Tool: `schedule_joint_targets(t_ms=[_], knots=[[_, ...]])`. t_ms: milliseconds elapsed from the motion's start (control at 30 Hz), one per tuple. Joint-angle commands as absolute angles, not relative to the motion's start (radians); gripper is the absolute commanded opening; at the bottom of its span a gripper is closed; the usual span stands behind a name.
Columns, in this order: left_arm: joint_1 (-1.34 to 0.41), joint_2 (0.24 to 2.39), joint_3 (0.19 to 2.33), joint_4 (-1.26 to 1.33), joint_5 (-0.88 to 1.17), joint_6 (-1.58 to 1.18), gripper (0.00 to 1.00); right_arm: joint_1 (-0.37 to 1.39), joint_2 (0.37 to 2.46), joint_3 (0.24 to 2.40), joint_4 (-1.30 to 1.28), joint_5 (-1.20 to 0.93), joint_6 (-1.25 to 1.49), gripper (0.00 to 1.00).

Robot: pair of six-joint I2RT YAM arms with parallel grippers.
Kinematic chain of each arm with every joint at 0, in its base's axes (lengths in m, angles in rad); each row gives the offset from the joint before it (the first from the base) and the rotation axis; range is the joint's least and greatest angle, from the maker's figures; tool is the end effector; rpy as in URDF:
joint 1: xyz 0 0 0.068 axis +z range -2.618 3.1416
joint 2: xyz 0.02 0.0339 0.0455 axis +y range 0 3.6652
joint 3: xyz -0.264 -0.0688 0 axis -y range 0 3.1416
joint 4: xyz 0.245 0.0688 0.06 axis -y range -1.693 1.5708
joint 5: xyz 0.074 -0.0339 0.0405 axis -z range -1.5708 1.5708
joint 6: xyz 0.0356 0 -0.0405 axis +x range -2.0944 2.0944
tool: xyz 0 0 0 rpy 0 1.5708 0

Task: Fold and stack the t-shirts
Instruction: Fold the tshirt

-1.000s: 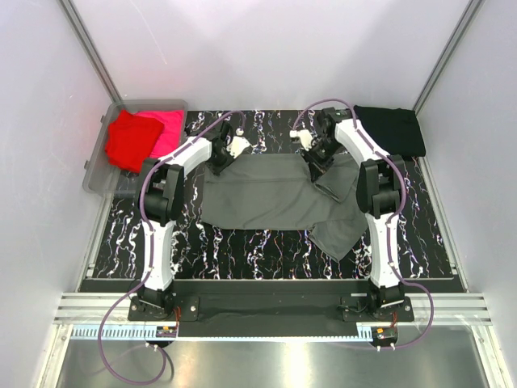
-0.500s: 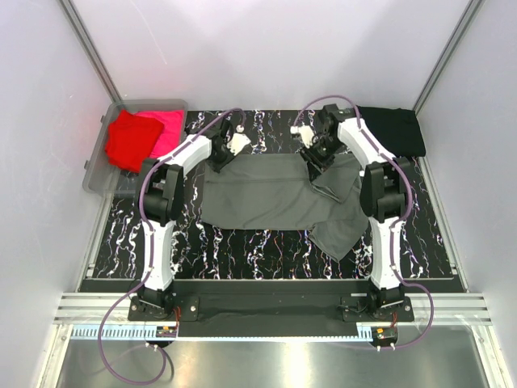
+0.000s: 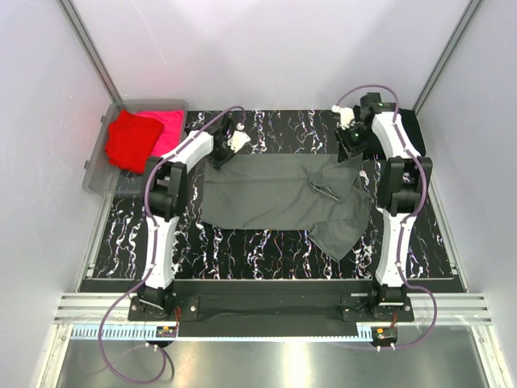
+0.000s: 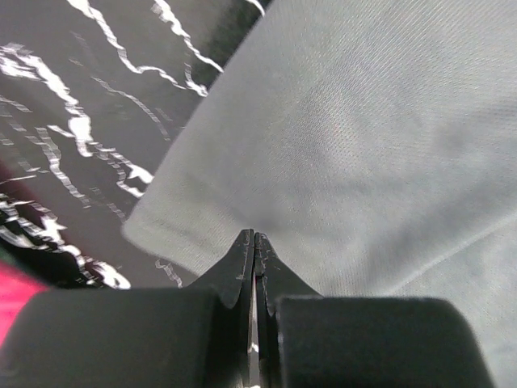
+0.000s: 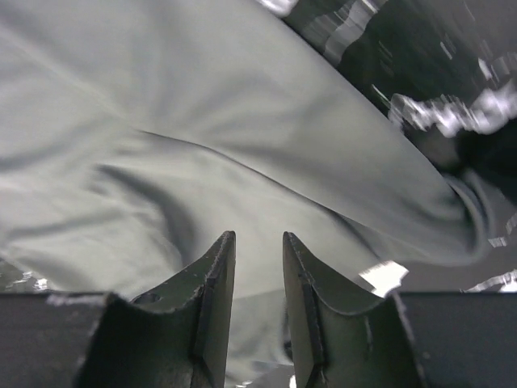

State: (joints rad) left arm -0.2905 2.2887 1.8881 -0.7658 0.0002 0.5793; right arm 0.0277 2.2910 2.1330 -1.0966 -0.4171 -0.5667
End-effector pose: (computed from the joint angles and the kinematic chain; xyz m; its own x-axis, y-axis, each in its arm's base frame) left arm 0.4654 -0.1392 0.1713 -0.5803 0.7449 -0.3294 0.7220 0.6576 0.2152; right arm 0.4781 0.0277 0.2314 -0.7203 -0.5110 -0.4690 -0.6376 0.7540 0.1579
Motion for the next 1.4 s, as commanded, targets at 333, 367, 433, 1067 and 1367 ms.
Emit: schedule_joint_targets(t_ms=[333, 367, 433, 1067, 1367], knots=[[-0.253, 2.437, 2.068, -0.887, -0.072, 0.601, 0.00, -0.029, 2.365, 2.068, -1.081, -0.374, -0.566, 0.37], [-0.250, 2.445, 2.077, -0.888, -0.083, 0.603, 0.00, -0.029, 2.370, 2.065, -1.081, -0.374, -0.566, 0.36], [-0.241, 2.464, 2.101, -0.893, -0.086, 0.601, 0.00, -0.029, 2.385, 2.069, -1.078, -0.367, -0.563, 0.36], [-0.233, 2.556, 2.321, -0.881, -0.111, 0.609, 0.00, -0.028, 2.525, 2.323, -1.043, -0.296, -0.538, 0.36], [-0.301, 2.235, 2.219, -0.807, -0.054, 0.537, 0.18, -0.023, 2.145, 2.029, -0.980, -0.436, -0.650, 0.39]])
